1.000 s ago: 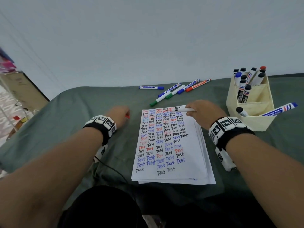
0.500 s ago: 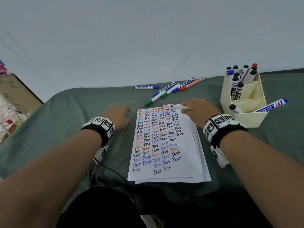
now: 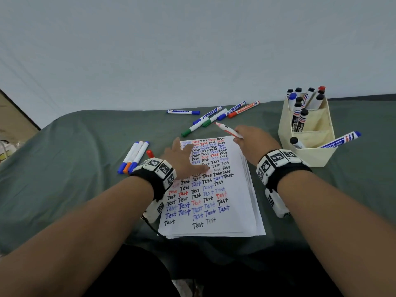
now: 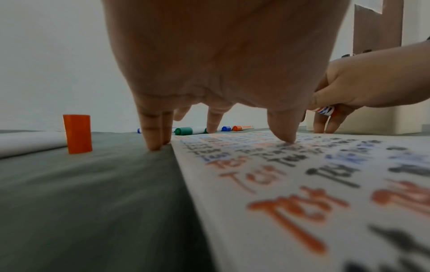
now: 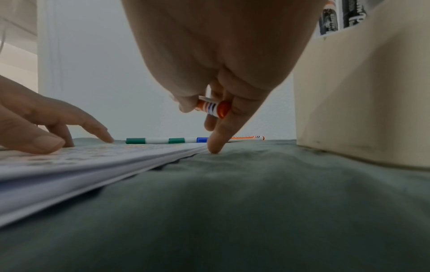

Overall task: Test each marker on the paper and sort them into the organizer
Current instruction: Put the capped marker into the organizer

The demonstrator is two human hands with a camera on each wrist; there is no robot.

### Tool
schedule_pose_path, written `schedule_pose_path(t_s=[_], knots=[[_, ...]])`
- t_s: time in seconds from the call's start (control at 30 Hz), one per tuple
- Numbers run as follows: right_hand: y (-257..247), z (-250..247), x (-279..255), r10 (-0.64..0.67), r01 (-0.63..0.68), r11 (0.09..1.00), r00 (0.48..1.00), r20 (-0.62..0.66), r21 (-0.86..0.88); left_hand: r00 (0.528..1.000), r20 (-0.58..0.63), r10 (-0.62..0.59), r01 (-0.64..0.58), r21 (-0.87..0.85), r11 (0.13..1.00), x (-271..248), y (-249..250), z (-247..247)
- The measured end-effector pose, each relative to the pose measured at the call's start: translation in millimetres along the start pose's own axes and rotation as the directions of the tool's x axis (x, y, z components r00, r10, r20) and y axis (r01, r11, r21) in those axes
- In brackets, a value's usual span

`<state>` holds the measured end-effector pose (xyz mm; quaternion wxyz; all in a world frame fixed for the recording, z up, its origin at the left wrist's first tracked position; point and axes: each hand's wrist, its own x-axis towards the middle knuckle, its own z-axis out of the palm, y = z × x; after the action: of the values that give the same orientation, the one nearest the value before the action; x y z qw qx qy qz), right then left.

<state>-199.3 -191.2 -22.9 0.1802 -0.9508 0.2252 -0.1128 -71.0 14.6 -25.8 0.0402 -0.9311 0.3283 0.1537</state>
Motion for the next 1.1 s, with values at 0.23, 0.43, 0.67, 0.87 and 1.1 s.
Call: schedule_pose_path(t_s=[0.23, 0.43, 0.67, 0.87, 1.1], knots=[[4.1, 5.6, -0.7, 0.038, -0.036, 0.997, 0.999, -0.026, 0.069, 0.999, -0.030, 0.024, -0.025, -0.019, 1.000, 3.8, 3.1, -2.0], [3.9, 6.4, 1.0, 0.030, -0.028, 0.995, 0.999, -0.012, 0.091, 0.999, -0.022, 0.025, -0.024, 0.013, 1.000, 5.4, 8.2, -5.9], [4.9, -1.9, -4.6, 0.005, 0.006, 0.993, 0.996, -0.093, 0.116, 0.998, 0.040, 0.046, -0.049, 0.094, 0.994, 7.4, 4.2, 9.5], [11.1, -17.6, -16.1, 0.037, 0.029, 0.935, 0.984, -0.176, 0.354, 0.990, 0.017, 0.142, -0.143, 0.111, 0.984, 4.1, 6.7, 16.4], [4.0, -25.0, -42.8, -0.067, 0.034, 0.465, 0.998, -0.003, 0.884, 0.936, 0.137, 0.323, -0.341, 0.134, 0.930, 4.9, 12.9, 8.8]])
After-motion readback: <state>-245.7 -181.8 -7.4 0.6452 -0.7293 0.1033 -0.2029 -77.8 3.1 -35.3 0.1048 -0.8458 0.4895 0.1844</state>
